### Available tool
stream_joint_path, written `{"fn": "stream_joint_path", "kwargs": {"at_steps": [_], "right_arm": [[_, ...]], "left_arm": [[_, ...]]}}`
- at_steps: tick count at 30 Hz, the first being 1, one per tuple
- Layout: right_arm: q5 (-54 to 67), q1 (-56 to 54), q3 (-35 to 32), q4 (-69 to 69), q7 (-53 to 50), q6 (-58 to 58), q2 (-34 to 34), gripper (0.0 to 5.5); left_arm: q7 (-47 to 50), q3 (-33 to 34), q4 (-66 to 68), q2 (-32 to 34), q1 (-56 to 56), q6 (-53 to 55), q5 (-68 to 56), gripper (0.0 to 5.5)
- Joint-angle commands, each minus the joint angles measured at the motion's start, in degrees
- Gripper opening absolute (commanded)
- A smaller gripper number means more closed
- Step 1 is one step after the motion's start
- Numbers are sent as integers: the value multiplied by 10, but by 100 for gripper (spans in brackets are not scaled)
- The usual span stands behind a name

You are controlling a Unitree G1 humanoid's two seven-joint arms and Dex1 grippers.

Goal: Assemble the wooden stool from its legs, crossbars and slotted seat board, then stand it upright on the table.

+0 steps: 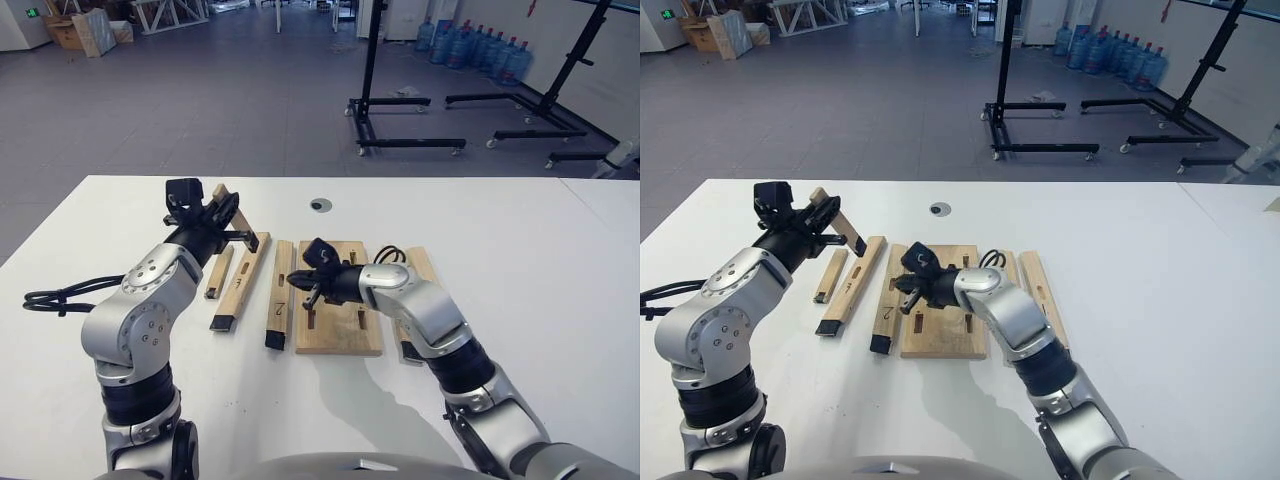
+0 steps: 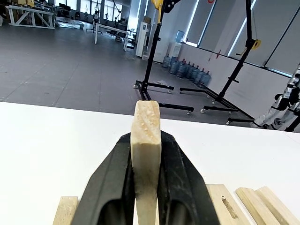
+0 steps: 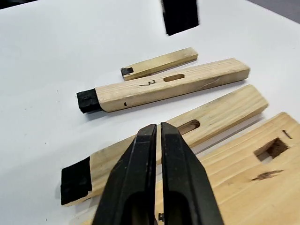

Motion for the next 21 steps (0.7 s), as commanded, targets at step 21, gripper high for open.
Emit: {"fn": "stream_joint_path", "kwargs": {"at_steps": [21], "right_arm": [[-158, -73, 173, 66, 68, -103, -62, 170]], "left_arm": [[12, -20, -11, -16, 11, -28, 26, 38]]}}
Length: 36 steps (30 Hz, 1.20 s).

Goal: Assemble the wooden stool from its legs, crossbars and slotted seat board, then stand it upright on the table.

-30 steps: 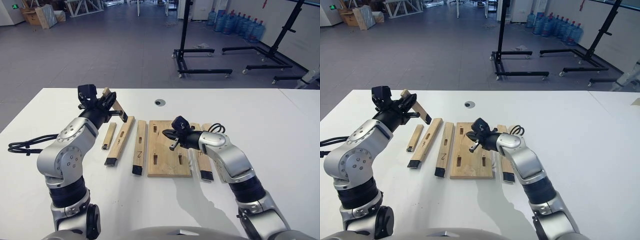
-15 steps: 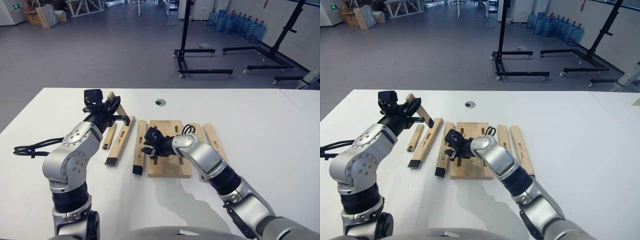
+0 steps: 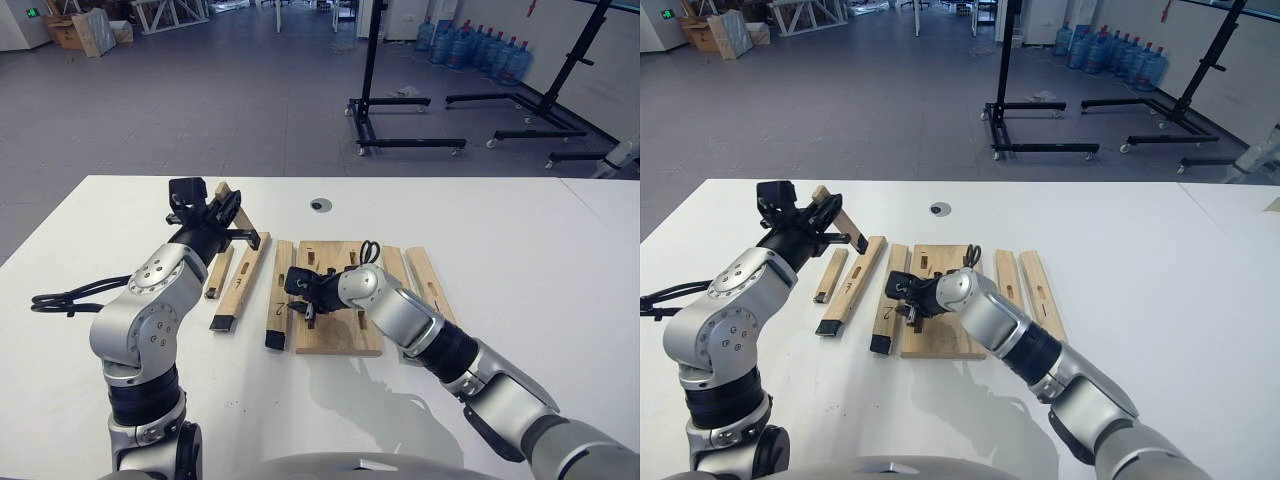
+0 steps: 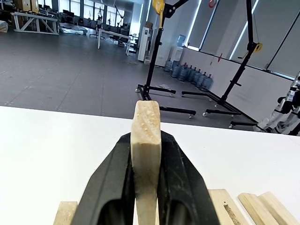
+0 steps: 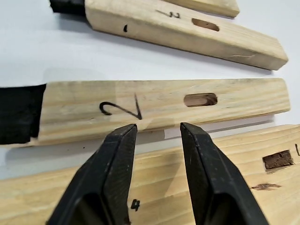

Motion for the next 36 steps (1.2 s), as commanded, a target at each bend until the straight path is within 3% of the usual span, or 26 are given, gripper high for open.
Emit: {"fn": "stream_joint_path", "kwargs": {"at_steps": [1, 6, 10, 14, 16, 20, 25, 30, 36], "right_arm": [[-14, 2, 17, -7, 15, -4, -3, 170], [-25, 16, 31, 25, -6, -13, 44, 170], [-22, 12, -13, 43, -35, -12, 70, 170], [-22, 19, -35, 12, -27, 5, 51, 170], [-3, 27, -77, -41, -15, 34, 26, 170], [37, 34, -214, -110, -31, 74, -9, 170], [96, 41, -355, -150, -86, 93, 18, 170], [118, 50, -366, -148, -113, 100, 29, 170], [128, 63, -356, -146, -127, 97, 24, 170]], "left_arm": [[4, -9, -8, -5, 8, -8, 6, 38], [6, -11, -7, -7, 7, -11, 9, 38], [-1, -6, -9, 3, 11, -8, 4, 38], [-76, -16, 2, 42, 9, -15, -25, 38], [-131, -31, 11, 78, 13, -22, -35, 38], [-136, -14, 48, 64, 56, -27, -42, 38], [-160, -42, 137, 47, 111, -126, 2, 38], [-153, -46, 144, 33, 96, -163, 8, 38], [-121, -31, 89, 27, 68, -132, -14, 38]]}}
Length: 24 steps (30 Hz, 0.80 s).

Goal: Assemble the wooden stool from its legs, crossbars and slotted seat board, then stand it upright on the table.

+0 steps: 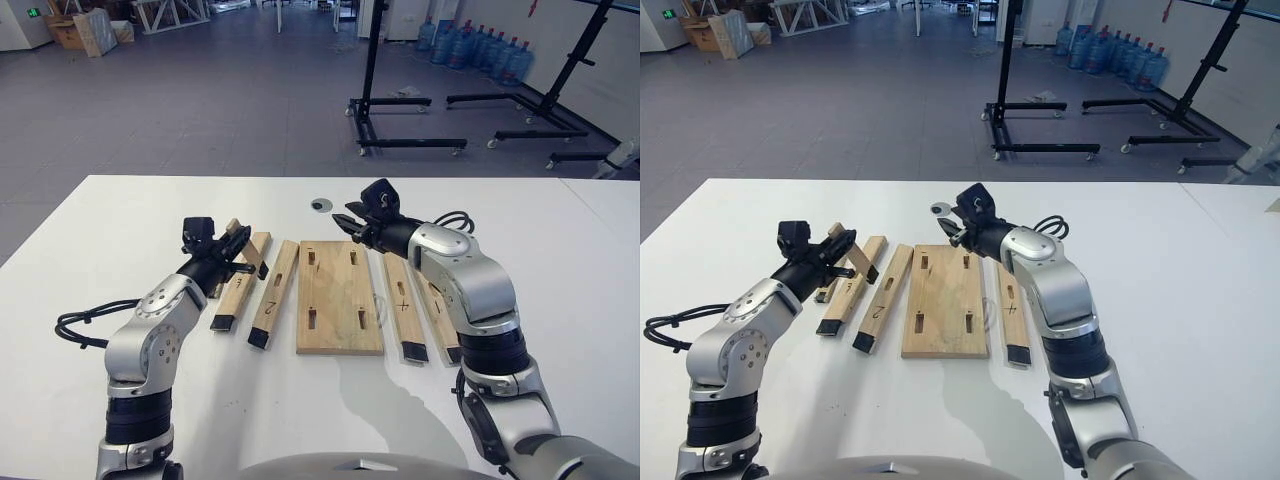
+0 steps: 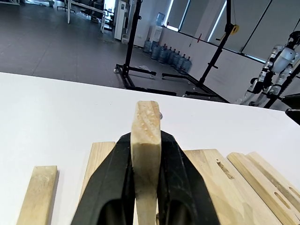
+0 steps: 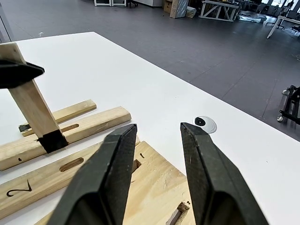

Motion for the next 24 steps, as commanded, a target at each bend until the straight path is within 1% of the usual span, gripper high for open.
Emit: {"fn": "stream_joint_path", "kwargs": {"at_steps": [1, 5, 24], "right_arm": [[9, 8, 6, 2, -10, 0, -4, 170], [17, 7, 10, 7, -17, -1, -4, 170], [29, 13, 15, 10, -29, -2, -9, 170]], "left_arm": [[25, -8, -25, -16, -24, 20, -13, 38], [42, -27, -23, -41, -18, 19, -11, 38], [18, -64, 50, -40, 22, -52, 42, 38]]}}
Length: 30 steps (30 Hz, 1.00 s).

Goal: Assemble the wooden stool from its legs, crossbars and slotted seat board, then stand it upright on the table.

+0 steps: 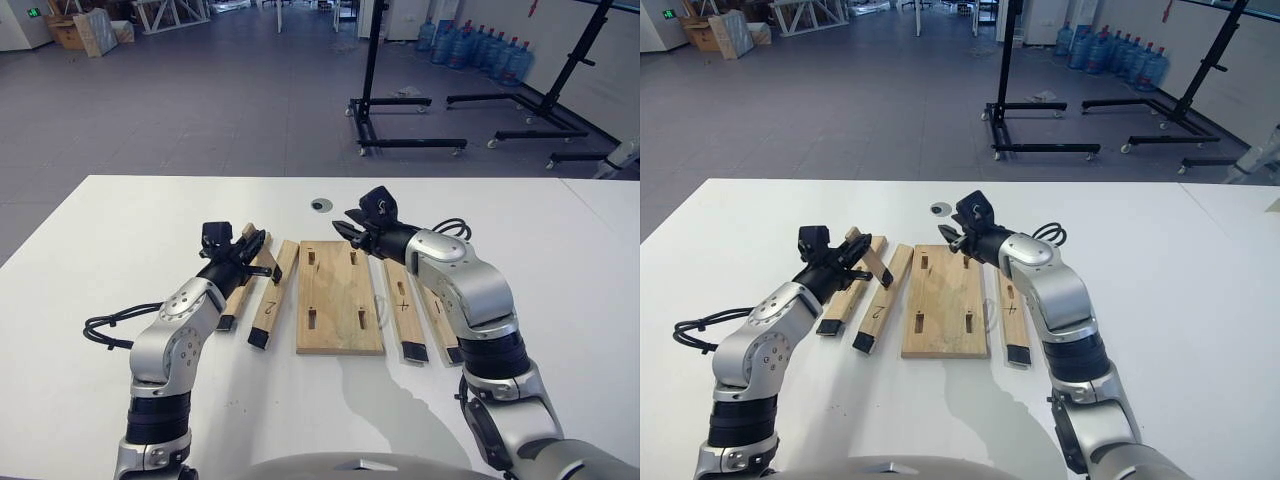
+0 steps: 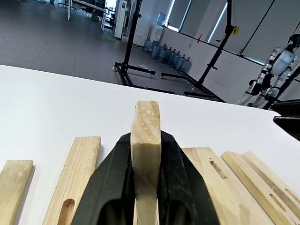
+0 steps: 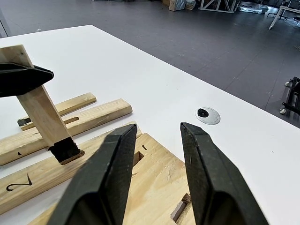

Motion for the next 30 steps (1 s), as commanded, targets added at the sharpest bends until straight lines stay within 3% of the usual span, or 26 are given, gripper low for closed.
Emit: {"fn": "stream_joint_path", "kwargs": {"at_steps": [1, 8, 25, 30], "right_arm": [[7, 5, 3, 5, -3, -2, -3, 170], [13, 7, 8, 5, -8, -4, -3, 170], [20, 18, 12, 6, -16, -10, -5, 170], [21, 20, 12, 4, -21, -7, -2, 170]], "left_arm": [[-4, -11, 18, 0, 8, -17, 17, 38], [-7, -11, 26, 7, 13, -34, 32, 38], [-27, -113, 59, 61, 48, -106, 177, 38], [-34, -106, 77, 51, 53, -80, 161, 38]]}}
